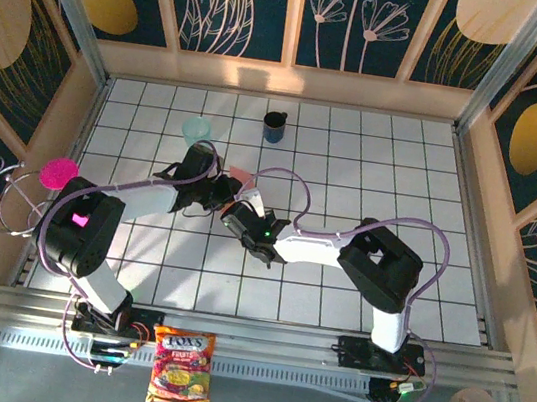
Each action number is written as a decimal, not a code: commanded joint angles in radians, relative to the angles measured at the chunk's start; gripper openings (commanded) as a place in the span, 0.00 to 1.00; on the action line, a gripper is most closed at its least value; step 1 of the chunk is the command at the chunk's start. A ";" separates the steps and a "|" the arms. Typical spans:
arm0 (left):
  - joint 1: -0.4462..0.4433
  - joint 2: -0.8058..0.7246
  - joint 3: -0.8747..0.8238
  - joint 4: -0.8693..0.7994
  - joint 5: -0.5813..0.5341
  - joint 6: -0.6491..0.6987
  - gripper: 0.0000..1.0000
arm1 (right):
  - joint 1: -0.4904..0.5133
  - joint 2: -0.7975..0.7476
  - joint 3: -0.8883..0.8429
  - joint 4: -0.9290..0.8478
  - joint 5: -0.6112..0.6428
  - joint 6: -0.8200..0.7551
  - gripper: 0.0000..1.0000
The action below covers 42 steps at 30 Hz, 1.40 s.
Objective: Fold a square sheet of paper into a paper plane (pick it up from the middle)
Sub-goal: Fourth fold the wing at the center of the table.
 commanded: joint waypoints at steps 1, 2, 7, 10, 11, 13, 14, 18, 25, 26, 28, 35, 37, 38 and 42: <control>0.024 -0.043 0.029 -0.056 -0.048 0.035 0.41 | 0.002 -0.018 -0.023 -0.026 -0.038 -0.011 0.05; 0.033 -0.050 0.030 -0.063 -0.058 0.043 0.44 | 0.000 -0.026 -0.032 -0.028 -0.054 -0.014 0.04; 0.066 -0.085 0.033 -0.087 -0.103 0.073 0.52 | -0.014 -0.060 -0.071 -0.031 -0.153 -0.035 0.03; 0.081 -0.108 0.027 -0.090 -0.123 0.078 0.54 | -0.027 -0.070 -0.082 -0.022 -0.242 -0.047 0.02; 0.085 -0.117 0.023 -0.091 -0.130 0.078 0.55 | -0.031 -0.071 -0.083 -0.016 -0.273 -0.050 0.02; 0.094 -0.130 0.012 -0.092 -0.139 0.078 0.55 | -0.036 -0.068 -0.081 -0.007 -0.319 -0.056 0.02; 0.096 -0.136 0.006 -0.090 -0.141 0.077 0.56 | -0.039 -0.068 -0.080 -0.004 -0.331 -0.055 0.02; 0.104 -0.157 -0.017 -0.090 -0.150 0.076 0.56 | -0.060 -0.066 -0.077 0.010 -0.397 -0.051 0.02; 0.108 -0.196 -0.035 -0.089 -0.178 0.074 0.56 | -0.122 -0.081 -0.084 0.014 -0.512 -0.011 0.02; 0.109 -0.201 -0.036 -0.086 -0.175 0.073 0.56 | -0.136 -0.086 -0.088 0.019 -0.529 0.001 0.02; 0.109 -0.209 -0.041 -0.075 -0.162 0.075 0.56 | -0.162 -0.098 -0.103 0.034 -0.586 0.023 0.02; 0.093 -0.224 -0.127 0.065 -0.033 0.053 0.50 | -0.258 -0.146 -0.178 0.132 -0.758 0.105 0.02; 0.073 -0.217 -0.148 0.093 -0.023 0.046 0.49 | -0.272 -0.151 -0.189 0.148 -0.790 0.120 0.02; 0.058 -0.210 -0.158 0.112 -0.012 0.040 0.49 | -0.278 -0.151 -0.193 0.151 -0.801 0.127 0.02; -0.001 -0.171 -0.188 0.169 0.000 0.021 0.48 | -0.295 -0.156 -0.213 0.176 -0.840 0.148 0.02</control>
